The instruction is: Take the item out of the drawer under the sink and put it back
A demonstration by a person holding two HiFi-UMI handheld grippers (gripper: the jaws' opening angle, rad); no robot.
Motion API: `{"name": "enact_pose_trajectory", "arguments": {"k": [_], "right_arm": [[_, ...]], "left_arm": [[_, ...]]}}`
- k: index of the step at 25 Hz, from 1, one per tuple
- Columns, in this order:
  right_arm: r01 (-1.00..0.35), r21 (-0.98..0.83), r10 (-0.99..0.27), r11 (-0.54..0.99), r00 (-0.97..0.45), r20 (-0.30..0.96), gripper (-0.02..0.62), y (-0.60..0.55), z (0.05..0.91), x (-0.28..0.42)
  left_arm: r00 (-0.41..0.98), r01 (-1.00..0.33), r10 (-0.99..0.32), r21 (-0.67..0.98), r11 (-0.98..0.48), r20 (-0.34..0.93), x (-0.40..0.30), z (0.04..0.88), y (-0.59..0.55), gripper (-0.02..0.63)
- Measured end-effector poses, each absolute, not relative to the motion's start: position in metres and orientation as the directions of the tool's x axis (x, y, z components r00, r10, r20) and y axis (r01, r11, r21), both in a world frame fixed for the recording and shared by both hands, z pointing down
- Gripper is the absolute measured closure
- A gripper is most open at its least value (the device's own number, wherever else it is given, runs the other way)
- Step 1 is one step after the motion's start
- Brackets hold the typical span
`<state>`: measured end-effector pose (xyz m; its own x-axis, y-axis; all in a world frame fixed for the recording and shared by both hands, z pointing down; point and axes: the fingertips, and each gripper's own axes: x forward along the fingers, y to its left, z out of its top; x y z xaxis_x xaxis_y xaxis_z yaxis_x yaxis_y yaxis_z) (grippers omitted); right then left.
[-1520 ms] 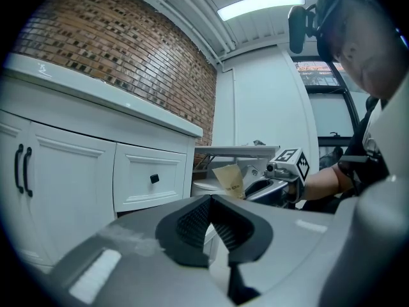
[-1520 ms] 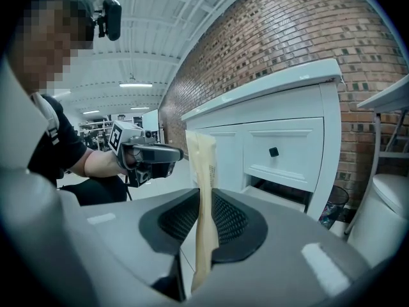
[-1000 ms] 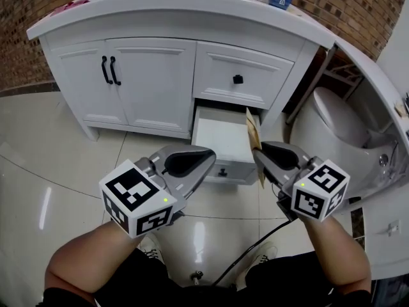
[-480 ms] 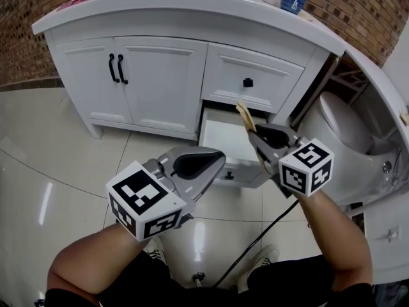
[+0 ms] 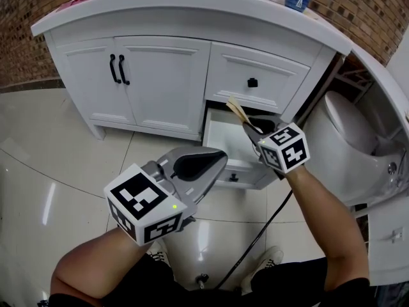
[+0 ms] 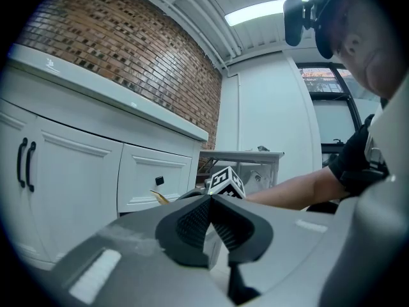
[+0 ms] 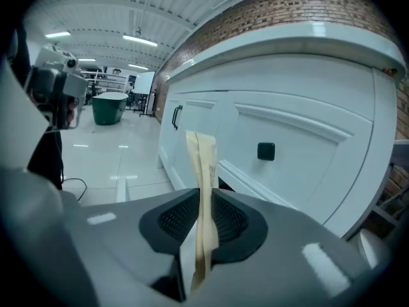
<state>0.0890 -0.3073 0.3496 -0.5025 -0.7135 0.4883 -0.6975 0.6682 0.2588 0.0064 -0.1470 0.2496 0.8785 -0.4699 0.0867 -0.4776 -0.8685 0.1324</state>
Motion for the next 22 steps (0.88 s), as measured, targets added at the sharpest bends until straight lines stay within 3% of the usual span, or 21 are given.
{"name": "enact_pose_trajectory", "arguments": {"k": [5, 12, 17, 22], "right_arm": [[-0.655, 0.372, -0.716, 0.658, -0.389, 0.58, 0.531, -0.339, 0.391, 0.098], [-0.44, 0.503, -0.641, 0.744, -0.258, 0.723, 0.531, -0.357, 0.446, 0.095], [-0.249, 0.508, -0.556, 0.825, -0.189, 0.81, 0.532, -0.356, 0.486, 0.084], [-0.191, 0.486, -0.515, 0.853, -0.144, 0.845, 0.531, -0.359, 0.508, 0.08]], "left_arm": [[0.874, -0.485, -0.476, 0.141, -0.863, 0.094, 0.004, 0.253, -0.151, 0.6], [0.865, -0.502, -0.493, 0.159, -0.85, 0.092, 0.001, 0.253, -0.161, 0.6], [0.864, -0.503, -0.494, 0.17, -0.847, 0.095, -0.001, 0.256, -0.164, 0.6], [0.861, -0.509, -0.499, 0.181, -0.842, 0.099, -0.006, 0.259, -0.169, 0.6]]}}
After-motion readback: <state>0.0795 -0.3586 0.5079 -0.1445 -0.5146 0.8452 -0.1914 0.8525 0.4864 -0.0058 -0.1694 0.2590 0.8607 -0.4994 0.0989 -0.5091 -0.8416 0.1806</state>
